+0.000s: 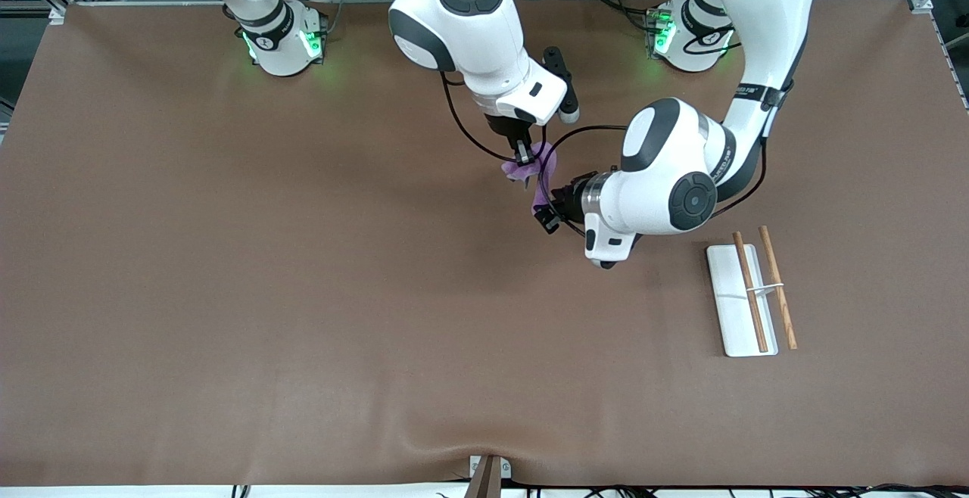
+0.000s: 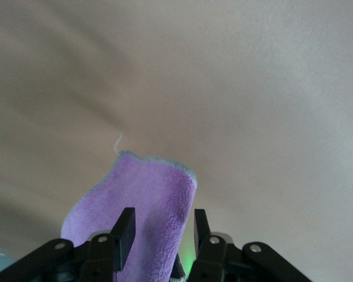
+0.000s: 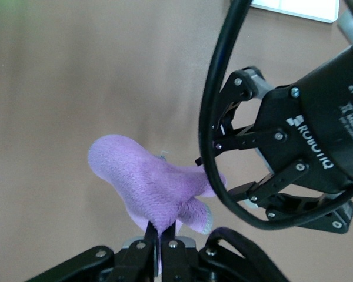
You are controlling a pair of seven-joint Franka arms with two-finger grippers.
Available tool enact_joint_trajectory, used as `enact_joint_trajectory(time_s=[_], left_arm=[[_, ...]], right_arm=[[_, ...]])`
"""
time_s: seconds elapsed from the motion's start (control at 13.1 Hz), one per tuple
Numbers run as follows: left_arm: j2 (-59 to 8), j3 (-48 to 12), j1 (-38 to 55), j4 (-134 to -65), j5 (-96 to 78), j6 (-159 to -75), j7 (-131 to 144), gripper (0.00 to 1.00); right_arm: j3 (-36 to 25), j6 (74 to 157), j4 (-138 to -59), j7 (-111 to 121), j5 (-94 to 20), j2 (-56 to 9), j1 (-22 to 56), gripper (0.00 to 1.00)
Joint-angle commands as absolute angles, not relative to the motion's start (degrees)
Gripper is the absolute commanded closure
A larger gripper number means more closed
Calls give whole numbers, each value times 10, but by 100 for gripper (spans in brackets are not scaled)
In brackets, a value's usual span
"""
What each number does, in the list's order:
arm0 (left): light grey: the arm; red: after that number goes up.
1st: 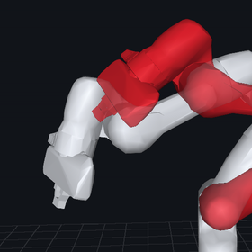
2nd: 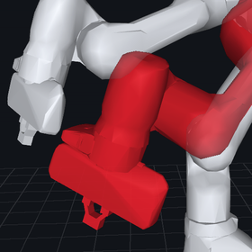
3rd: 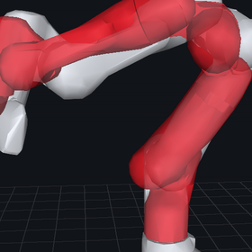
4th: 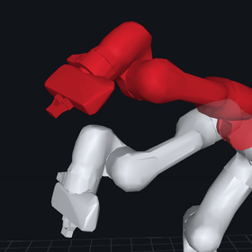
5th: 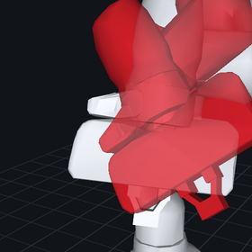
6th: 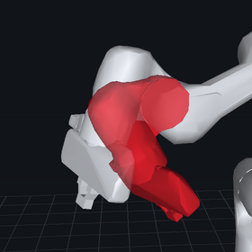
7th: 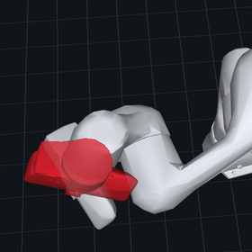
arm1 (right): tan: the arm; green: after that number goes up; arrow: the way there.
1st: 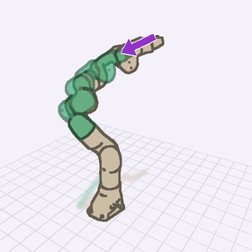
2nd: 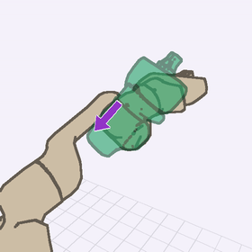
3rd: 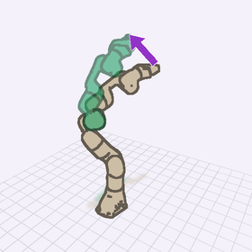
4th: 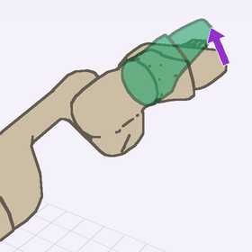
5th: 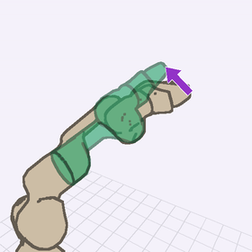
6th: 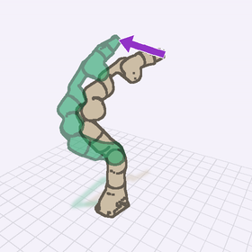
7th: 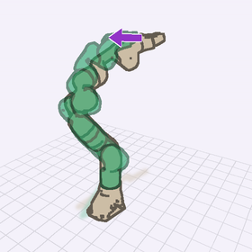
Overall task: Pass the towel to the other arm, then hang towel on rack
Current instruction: 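Close the left gripper on the towel while the right gripper opens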
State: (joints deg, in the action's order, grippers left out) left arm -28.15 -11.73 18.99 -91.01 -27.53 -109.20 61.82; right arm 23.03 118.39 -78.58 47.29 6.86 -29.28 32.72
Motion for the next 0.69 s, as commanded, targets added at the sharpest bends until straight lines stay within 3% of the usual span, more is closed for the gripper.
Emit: enact_joint_trajectory(time_s=[0.0, 0.08, 0.15, 0.23, 0.61], left_arm=[[-289, -117, 192, -905, -289, -1093, 609, 63], [-291, -117, 192, -905, -289, -1093, 609, 72], [-291, -117, 192, -904, -288, -1093, 606, 91], [-290, -117, 192, -903, -289, -1093, 598, 100], [-266, -110, 178, -899, -280, -1089, 586, 100]], right_arm=[[236, 1183, -771, 463, 80, -303, 325, 100], [236, 1183, -771, 463, 79, -303, 325, 100], [236, 1184, -771, 463, 79, -303, 325, 100], [236, 1191, -772, 462, 78, -303, 325, 100], [236, 1194, -773, 462, 77, -303, 325, 100]])
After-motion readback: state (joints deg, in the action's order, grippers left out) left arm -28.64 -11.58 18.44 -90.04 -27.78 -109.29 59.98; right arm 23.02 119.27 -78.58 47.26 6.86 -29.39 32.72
